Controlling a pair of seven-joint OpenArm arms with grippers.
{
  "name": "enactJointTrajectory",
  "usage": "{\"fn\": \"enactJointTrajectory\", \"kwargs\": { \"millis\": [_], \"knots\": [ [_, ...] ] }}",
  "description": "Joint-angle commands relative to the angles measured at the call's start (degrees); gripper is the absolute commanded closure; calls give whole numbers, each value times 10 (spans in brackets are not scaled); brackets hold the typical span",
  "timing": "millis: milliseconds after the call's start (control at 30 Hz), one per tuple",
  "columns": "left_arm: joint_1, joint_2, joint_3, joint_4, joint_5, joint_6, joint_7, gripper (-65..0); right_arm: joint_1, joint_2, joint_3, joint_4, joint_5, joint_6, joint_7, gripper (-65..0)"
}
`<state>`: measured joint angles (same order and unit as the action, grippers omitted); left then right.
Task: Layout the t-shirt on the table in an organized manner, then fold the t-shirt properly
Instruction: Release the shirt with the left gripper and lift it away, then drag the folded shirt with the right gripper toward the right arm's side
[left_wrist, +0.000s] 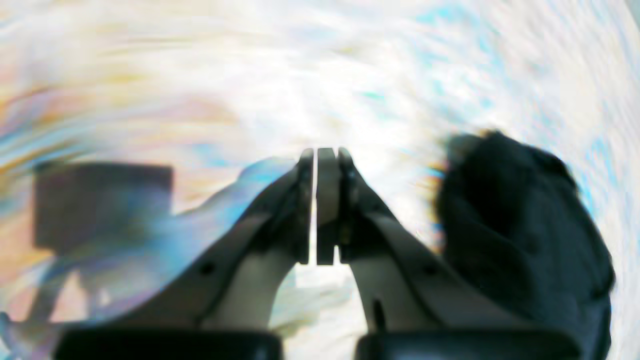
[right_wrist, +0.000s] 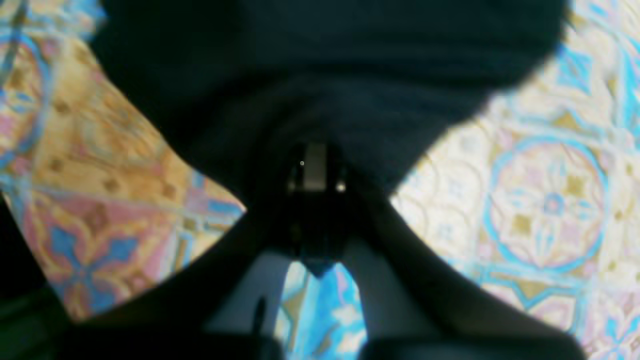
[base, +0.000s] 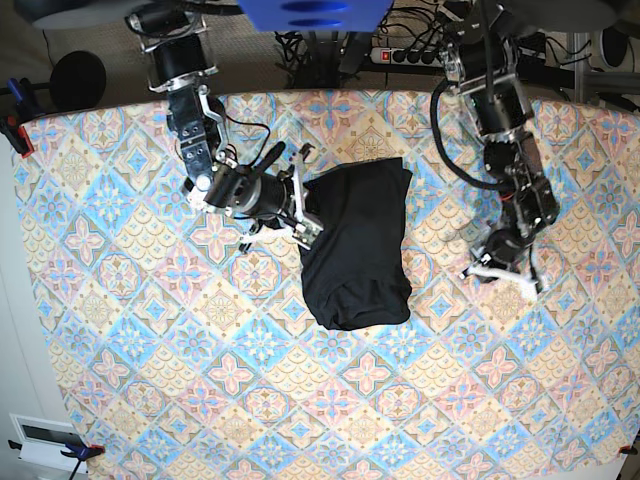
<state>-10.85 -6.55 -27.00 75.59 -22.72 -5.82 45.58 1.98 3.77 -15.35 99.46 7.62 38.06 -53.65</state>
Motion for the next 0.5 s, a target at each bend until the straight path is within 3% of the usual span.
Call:
{"fn": "enactJointTrajectory", "kwargs": {
  "millis": [0,267,367,467],
  "knots": [
    [5,-16,-7,30,-9,-5,1,-1,15,-19,-5,10,6,-2,16,0],
    [110,-50,-13,142,-56,-6,18,-1,57,-121,-47,-57,2,-2,29,0],
    [138,-51,-14,173,-71,-6,18,-1,91,-128,-59,-108,2,-3,38,0],
    [166,-51,-21,207,-74,-5,17,-1,110,-128,-79,-161,3,-3,82,0]
  ]
}}
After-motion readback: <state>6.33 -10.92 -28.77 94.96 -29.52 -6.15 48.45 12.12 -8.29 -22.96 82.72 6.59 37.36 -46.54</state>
